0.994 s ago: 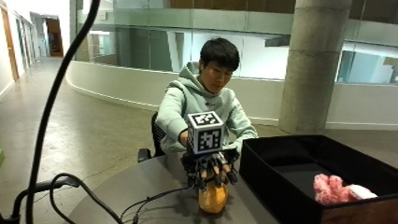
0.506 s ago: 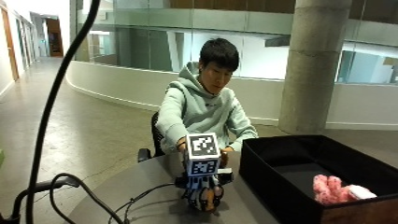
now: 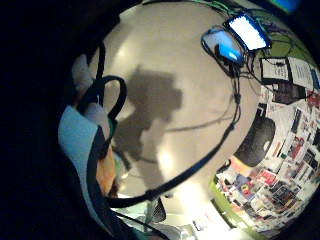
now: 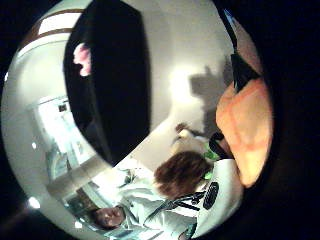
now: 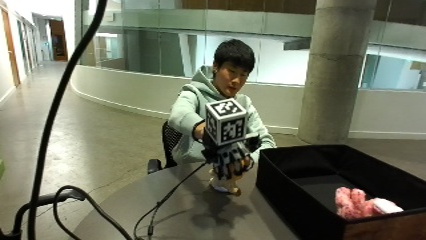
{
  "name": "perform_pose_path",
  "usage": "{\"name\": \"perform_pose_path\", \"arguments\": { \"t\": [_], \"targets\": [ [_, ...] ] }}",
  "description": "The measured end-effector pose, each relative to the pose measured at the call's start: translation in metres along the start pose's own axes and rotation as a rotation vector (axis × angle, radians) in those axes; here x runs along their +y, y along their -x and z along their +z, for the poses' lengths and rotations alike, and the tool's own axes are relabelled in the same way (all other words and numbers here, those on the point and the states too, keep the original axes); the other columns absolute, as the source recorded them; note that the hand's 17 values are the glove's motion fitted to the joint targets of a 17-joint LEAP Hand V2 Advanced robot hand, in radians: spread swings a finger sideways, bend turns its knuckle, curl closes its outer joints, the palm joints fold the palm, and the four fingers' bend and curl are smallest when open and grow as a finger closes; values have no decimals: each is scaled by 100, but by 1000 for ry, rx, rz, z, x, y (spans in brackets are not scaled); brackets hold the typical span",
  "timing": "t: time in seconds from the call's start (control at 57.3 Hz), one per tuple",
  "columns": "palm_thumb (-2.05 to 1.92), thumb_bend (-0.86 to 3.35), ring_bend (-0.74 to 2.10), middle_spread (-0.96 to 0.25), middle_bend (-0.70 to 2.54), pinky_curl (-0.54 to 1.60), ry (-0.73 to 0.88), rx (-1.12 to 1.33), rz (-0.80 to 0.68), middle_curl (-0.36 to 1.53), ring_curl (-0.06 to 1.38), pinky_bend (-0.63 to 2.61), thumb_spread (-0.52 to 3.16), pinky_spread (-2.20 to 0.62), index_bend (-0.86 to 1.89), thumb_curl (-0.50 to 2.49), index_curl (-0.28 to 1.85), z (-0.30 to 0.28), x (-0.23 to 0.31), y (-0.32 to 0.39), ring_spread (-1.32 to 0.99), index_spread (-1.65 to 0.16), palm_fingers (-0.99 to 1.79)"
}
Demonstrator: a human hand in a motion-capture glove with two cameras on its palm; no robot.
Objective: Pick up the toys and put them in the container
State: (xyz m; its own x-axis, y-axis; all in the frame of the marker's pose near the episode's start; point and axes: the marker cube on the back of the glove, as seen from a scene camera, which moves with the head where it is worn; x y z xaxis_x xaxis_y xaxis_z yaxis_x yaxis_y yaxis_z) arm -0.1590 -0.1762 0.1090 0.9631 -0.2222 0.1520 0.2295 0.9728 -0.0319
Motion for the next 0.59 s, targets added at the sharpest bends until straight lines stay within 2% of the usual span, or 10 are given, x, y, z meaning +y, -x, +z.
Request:
{"name": "perform_pose_path", "arguments": {
  "t": [0.262,0.401,0.453,0.471,0.488,0.506,0.523,0.541,0.558,0.593],
  "targets": [
    [84,24,108,-46,77,46,-190,-10,-169,57,63,111,30,-40,65,98,72,-87,27,87,-43,-43,67],
    [83,24,112,-49,78,48,-401,-105,-258,65,66,117,20,-40,65,102,82,-109,24,143,-43,-45,58],
    [79,21,113,-48,70,50,-466,-138,-287,66,67,126,23,-40,51,102,83,-108,25,160,-42,-43,37],
    [75,20,110,-43,60,52,-477,-144,-295,63,66,133,33,-39,38,102,79,-107,25,165,-39,-40,21],
    [69,18,103,-37,50,53,-480,-148,-303,60,65,136,46,-35,32,100,78,-106,25,170,-36,-38,-9],
    [67,17,101,-34,46,55,-475,-153,-309,60,67,139,51,-32,29,99,78,-105,25,175,-33,-36,-18],
    [61,13,91,-29,41,55,-464,-160,-315,57,64,140,57,-27,23,96,75,-105,25,179,-29,-35,-32],
    [60,13,88,-27,38,53,-449,-168,-322,56,63,140,62,-25,19,95,72,-104,25,182,-27,-35,-29],
    [49,5,71,-21,32,52,-432,-177,-329,53,57,139,68,-20,12,90,68,-103,25,185,-23,-33,-51],
    [35,-5,53,-14,23,49,-400,-189,-343,49,52,133,76,-15,8,83,61,-102,25,190,-17,-32,-61]
  ]
}}
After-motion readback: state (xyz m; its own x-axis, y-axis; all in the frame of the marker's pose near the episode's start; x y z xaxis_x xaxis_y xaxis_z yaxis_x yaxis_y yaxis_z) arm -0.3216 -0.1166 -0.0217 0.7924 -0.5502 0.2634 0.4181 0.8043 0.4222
